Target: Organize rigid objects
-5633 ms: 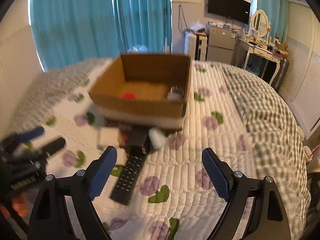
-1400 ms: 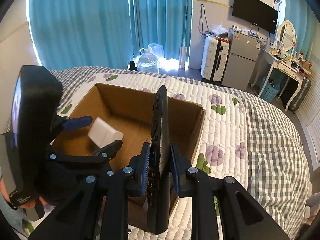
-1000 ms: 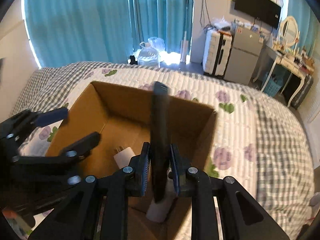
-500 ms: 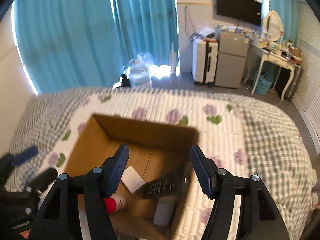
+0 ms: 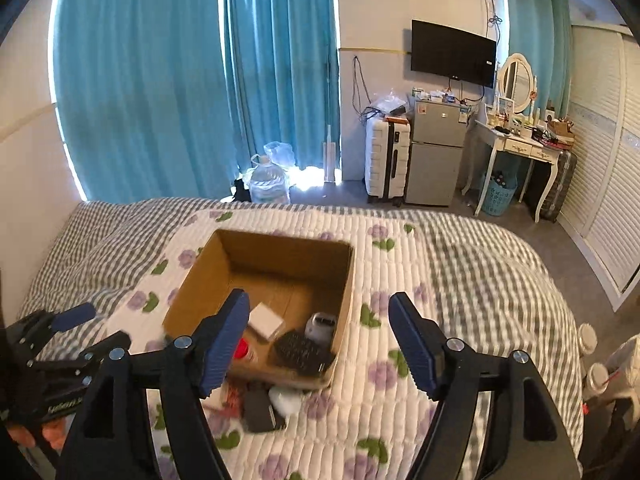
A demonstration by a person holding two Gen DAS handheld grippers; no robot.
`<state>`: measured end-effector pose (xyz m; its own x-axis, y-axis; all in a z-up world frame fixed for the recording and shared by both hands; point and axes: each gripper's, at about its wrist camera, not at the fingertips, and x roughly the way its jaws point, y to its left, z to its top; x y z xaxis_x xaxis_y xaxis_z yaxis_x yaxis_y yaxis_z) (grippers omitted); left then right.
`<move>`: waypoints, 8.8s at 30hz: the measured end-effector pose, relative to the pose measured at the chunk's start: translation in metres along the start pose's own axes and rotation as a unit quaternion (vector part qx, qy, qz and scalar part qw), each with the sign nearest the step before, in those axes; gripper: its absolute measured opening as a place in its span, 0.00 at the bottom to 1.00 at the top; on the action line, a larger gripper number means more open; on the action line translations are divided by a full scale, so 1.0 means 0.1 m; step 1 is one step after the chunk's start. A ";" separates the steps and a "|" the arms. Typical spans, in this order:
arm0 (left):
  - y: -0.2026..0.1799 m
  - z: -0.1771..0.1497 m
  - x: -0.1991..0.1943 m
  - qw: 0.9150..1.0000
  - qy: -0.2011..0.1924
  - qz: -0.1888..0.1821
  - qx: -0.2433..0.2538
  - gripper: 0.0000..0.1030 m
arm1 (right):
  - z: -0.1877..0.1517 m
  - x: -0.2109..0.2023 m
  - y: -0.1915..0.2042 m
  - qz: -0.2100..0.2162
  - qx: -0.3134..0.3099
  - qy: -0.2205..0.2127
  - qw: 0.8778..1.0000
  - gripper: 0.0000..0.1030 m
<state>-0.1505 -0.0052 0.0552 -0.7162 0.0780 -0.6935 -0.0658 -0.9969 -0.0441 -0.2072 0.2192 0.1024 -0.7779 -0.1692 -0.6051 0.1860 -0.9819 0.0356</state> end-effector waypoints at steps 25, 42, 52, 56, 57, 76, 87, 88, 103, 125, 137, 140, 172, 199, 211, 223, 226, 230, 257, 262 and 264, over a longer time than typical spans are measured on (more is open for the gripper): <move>-0.17 -0.84 1.55 0.993 0.115 0.023 -0.025 0.73 | -1.45 1.06 0.12 0.018 0.020 0.123 0.992 0.74; -0.07 -1.09 1.17 0.993 0.121 0.008 -0.018 0.50 | -1.56 1.15 0.28 0.019 -0.001 0.143 0.990 0.74; 0.09 -1.20 0.82 0.992 0.119 0.024 -0.021 0.49 | -1.66 1.40 0.51 0.051 -0.013 0.186 0.981 0.67; 0.08 -1.16 0.89 0.992 0.119 0.025 -0.024 0.49 | -1.68 1.52 0.64 0.057 -0.028 0.193 0.979 0.66; 0.10 -1.13 0.94 0.992 0.118 0.024 -0.027 0.49 | -1.68 1.57 0.67 0.054 -0.033 0.195 0.979 0.65; 0.00 -0.93 0.56 0.996 0.085 0.009 -0.031 0.49 | -1.61 1.20 0.82 0.042 -0.074 0.146 0.986 0.43; -0.18 -0.45 -0.18 0.999 0.040 -0.027 -0.018 0.49 | -0.84 0.41 0.61 0.028 -0.039 0.076 0.996 0.43; -0.18 -0.35 -0.24 0.998 0.038 -0.035 -0.020 0.49 | -0.77 0.29 0.56 0.032 -0.034 0.069 0.997 0.43; -0.33 0.91 0.21 0.999 0.015 -0.022 0.035 0.49 | 0.32 0.22 0.38 0.033 -0.065 -0.003 0.997 0.43; -0.39 0.83 2.14 0.994 0.088 0.007 0.061 0.49 | 0.15 2.05 0.02 0.032 -0.058 0.084 0.994 0.40; -0.30 0.93 1.74 0.997 0.037 0.017 0.060 0.64 | 0.26 2.05 0.00 0.038 -0.057 0.083 0.994 0.40; -0.25 0.93 1.67 0.998 0.032 0.012 0.051 0.64 | 0.27 2.17 0.03 0.036 -0.056 0.094 0.993 0.40; -0.31 0.51 -0.77 0.999 -0.037 -0.007 0.024 0.74 | 0.14 -0.78 0.26 -0.014 -0.036 -0.005 0.999 0.89; -0.16 -1.06 1.50 0.986 0.166 0.005 -0.003 0.74 | -1.36 1.13 0.07 -0.001 -0.029 0.145 0.989 0.90; -0.31 -1.18 1.66 0.988 0.151 -0.033 0.020 0.74 | -1.40 1.18 0.00 -0.012 -0.009 0.161 0.987 0.90; -0.44 -1.41 1.46 0.989 0.134 -0.008 0.058 0.70 | -1.48 1.17 0.03 -0.019 -0.015 0.160 0.987 0.90; -0.37 -1.43 1.29 0.991 0.130 -0.008 0.042 0.70 | -1.46 1.16 0.05 -0.008 -0.017 0.156 0.988 0.90; -0.24 -1.38 1.09 0.993 0.114 -0.004 0.019 0.68 | -1.43 1.20 0.14 0.020 -0.029 0.161 0.986 0.90; -0.20 -0.95 0.86 0.996 0.079 -0.036 0.025 0.10 | -1.45 1.48 0.42 0.050 -0.053 0.167 0.983 0.54; -0.24 -0.96 0.61 0.996 0.070 -0.037 0.028 0.10 | -1.40 1.18 0.40 0.049 -0.059 0.150 0.986 0.54; -0.23 -0.95 0.55 0.997 0.066 -0.036 0.032 0.10 | -1.39 1.03 0.44 0.049 -0.066 0.141 0.987 0.54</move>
<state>-0.1221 0.0204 -0.0505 -0.6105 0.1431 -0.7790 -0.1621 -0.9853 -0.0540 -0.1962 0.1698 -0.0688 -0.5582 -0.2149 -0.8014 0.3427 -0.9394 0.0132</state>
